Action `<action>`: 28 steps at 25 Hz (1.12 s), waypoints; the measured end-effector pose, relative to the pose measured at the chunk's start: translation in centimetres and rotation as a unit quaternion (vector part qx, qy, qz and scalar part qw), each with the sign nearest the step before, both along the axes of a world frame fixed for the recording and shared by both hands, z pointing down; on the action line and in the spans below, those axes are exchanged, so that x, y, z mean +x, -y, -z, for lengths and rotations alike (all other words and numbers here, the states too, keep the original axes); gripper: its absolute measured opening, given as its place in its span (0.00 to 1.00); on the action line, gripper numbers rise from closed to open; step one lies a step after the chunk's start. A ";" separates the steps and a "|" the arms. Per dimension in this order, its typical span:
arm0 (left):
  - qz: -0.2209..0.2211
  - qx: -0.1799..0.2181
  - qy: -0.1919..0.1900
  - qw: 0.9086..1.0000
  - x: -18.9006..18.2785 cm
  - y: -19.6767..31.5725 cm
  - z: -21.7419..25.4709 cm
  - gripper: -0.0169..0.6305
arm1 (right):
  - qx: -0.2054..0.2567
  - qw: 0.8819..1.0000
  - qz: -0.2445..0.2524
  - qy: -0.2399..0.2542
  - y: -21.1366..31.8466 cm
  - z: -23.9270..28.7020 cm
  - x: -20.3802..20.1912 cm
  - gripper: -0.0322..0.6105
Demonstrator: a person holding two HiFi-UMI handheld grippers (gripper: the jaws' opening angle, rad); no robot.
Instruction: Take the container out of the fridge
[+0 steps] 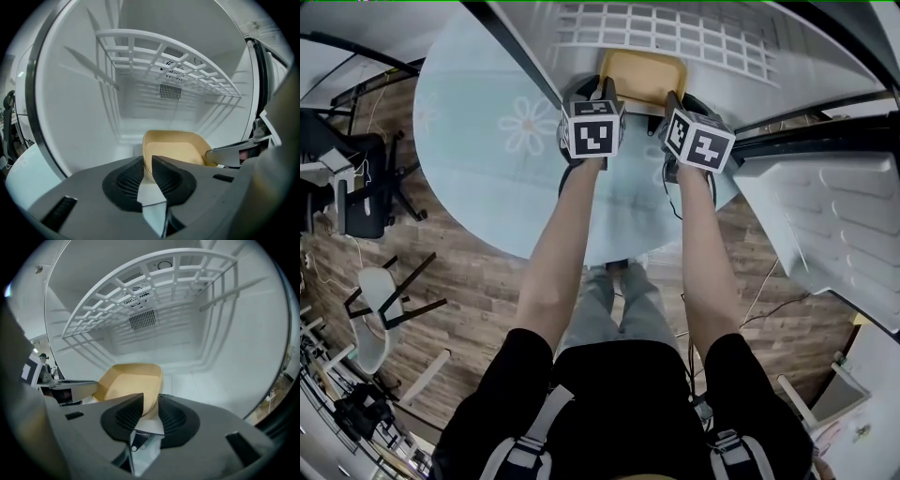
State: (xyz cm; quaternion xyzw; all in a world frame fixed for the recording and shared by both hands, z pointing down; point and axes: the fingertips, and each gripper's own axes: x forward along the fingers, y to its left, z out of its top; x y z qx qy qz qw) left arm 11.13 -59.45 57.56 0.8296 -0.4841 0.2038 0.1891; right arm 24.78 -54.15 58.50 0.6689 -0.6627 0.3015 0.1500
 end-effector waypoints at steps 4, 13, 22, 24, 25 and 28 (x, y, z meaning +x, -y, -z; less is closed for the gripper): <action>0.010 0.009 -0.004 1.000 -0.5 -1.0 0.4 0.07 | -0.004 1.000 -0.008 0.006 -1.0 -0.1 0.0 0.15; 0.038 0.051 -0.052 0.997 -1.5 -4.9 3.6 0.06 | 0.088 0.995 -0.047 0.020 -4.1 4.2 0.5 0.08; 0.061 0.114 -0.110 0.986 -3.3 -8.9 11.3 0.05 | 0.195 0.980 -0.040 0.029 -7.9 12.4 -1.0 0.08; 0.065 0.130 -0.117 0.982 -3.8 -9.8 13.1 0.05 | 0.211 0.977 -0.034 0.026 -8.7 14.1 -1.5 0.08; 0.066 0.139 -0.120 0.981 -4.1 -10.4 14.0 0.05 | 0.218 0.975 -0.032 0.026 -9.2 14.9 -1.7 0.08; 0.066 0.166 -0.123 0.976 -5.0 -12.1 16.6 0.05 | 0.244 0.969 -0.026 0.026 -10.6 17.4 -2.6 0.09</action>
